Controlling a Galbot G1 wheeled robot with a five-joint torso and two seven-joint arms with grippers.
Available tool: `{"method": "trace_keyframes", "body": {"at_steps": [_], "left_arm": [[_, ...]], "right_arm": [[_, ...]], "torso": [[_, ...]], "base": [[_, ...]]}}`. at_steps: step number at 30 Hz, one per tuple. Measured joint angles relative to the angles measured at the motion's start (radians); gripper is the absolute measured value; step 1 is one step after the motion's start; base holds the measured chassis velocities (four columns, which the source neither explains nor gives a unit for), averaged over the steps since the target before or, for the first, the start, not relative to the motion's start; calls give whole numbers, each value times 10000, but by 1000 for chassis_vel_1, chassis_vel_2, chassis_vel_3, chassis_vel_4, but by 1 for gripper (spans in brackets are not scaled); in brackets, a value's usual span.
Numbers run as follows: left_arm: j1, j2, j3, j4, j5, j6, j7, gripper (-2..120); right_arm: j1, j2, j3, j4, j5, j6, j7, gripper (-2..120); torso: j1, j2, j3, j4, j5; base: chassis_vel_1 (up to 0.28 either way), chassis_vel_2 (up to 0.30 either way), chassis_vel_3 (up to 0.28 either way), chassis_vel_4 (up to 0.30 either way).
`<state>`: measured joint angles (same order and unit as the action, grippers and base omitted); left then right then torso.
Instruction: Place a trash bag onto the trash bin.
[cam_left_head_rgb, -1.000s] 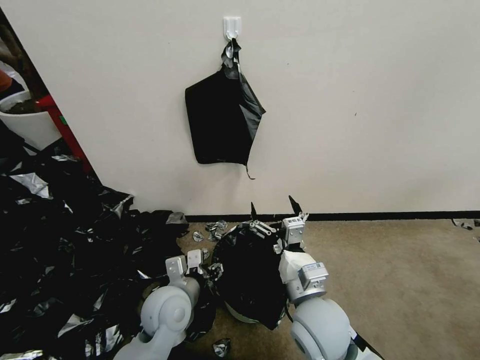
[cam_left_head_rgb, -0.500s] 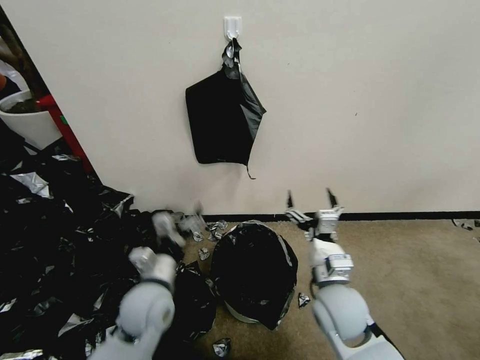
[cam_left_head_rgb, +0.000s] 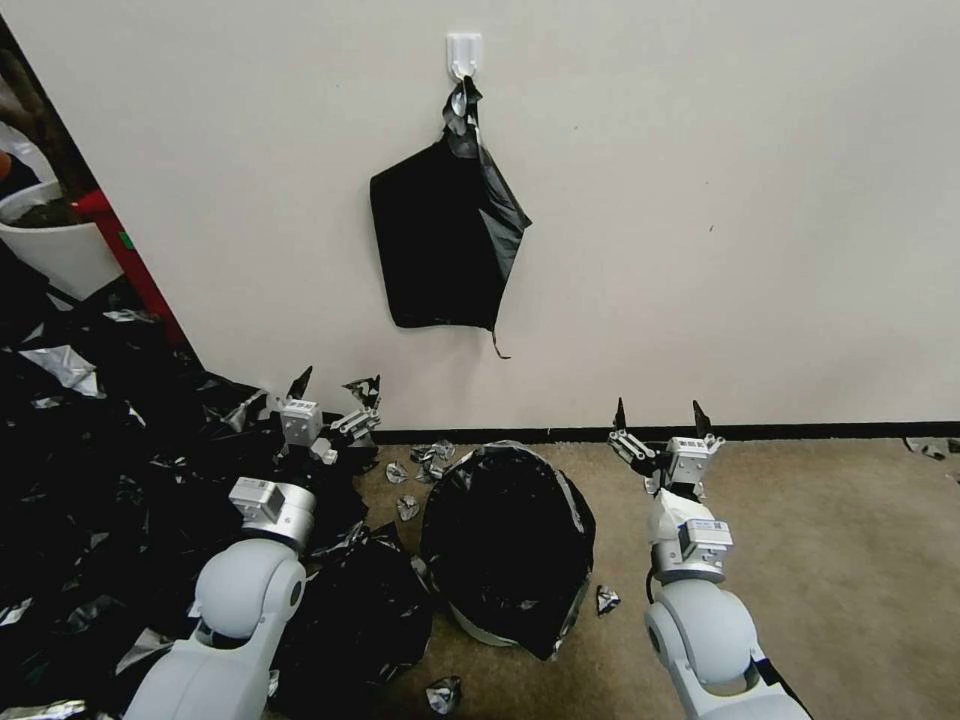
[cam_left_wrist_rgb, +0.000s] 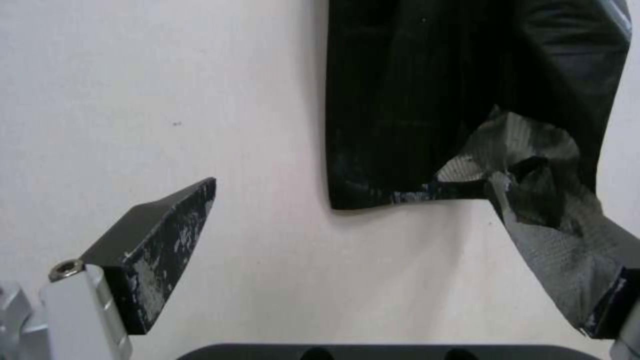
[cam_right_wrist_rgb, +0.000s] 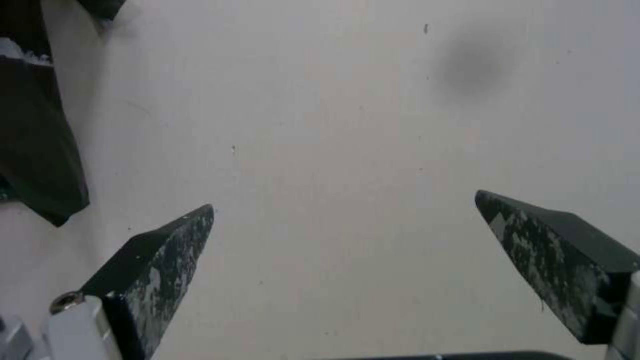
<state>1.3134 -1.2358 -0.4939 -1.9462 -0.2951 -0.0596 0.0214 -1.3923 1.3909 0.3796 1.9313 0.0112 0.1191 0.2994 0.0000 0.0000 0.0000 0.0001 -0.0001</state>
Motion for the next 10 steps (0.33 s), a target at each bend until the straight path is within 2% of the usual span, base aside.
{"method": "trace_keyframes", "body": {"at_steps": [10], "left_arm": [[4, -4, 21, 0, -49, 12, -61, 100]], "right_arm": [[8, -11, -28, 14, 11, -9, 4, 100]], "torso": [[0, 0, 0, -1, 0]], "base": [[0, 0, 0, 0]]}}
